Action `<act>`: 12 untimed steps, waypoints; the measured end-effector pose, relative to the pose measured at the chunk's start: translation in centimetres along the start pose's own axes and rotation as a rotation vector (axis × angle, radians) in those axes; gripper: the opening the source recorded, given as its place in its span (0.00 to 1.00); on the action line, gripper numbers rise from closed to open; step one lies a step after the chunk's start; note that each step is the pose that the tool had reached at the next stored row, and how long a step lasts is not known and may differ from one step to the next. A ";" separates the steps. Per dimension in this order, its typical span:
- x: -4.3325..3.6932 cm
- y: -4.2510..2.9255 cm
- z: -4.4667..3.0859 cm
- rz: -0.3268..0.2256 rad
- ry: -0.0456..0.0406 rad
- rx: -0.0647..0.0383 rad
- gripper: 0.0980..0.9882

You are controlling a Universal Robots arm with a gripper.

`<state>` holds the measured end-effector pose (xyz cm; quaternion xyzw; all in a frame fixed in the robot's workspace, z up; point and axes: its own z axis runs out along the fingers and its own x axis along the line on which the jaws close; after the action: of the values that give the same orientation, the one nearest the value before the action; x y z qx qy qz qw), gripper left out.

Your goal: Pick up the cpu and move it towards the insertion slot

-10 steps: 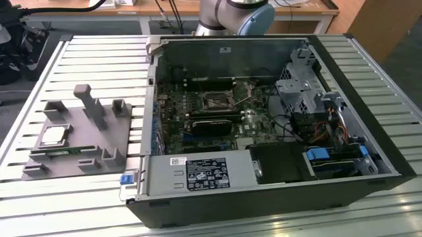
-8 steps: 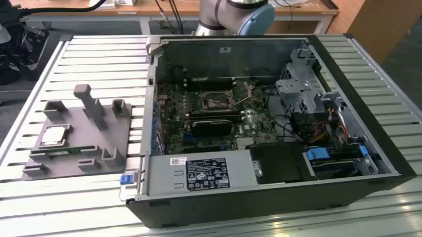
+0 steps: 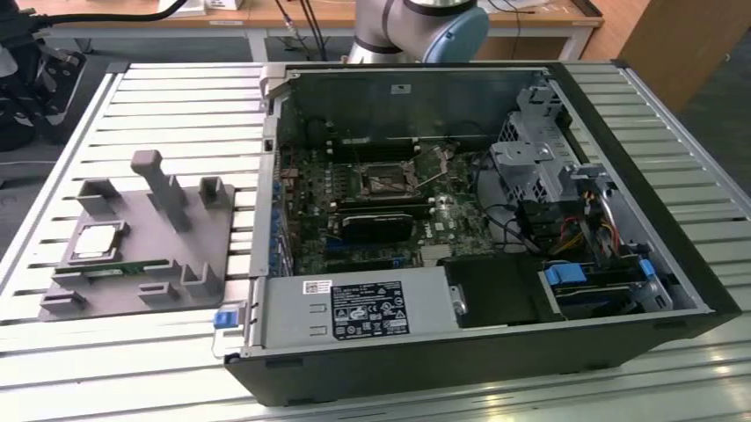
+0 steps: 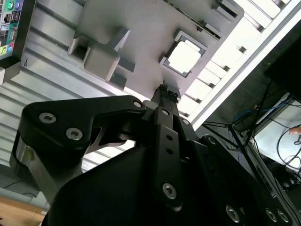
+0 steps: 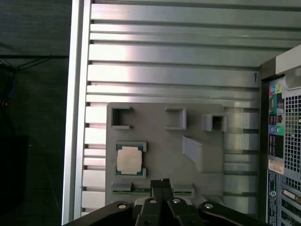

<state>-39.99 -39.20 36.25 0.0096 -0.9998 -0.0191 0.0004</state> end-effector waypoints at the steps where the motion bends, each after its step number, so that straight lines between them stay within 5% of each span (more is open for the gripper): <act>1: 0.08 0.00 0.00 0.000 0.0001 0.000 0.01; 12: 2.13 0.02 0.33 0.000 0.0001 0.000 0.01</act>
<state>-42.13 -39.21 35.93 0.0095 -0.9998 -0.0191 0.0004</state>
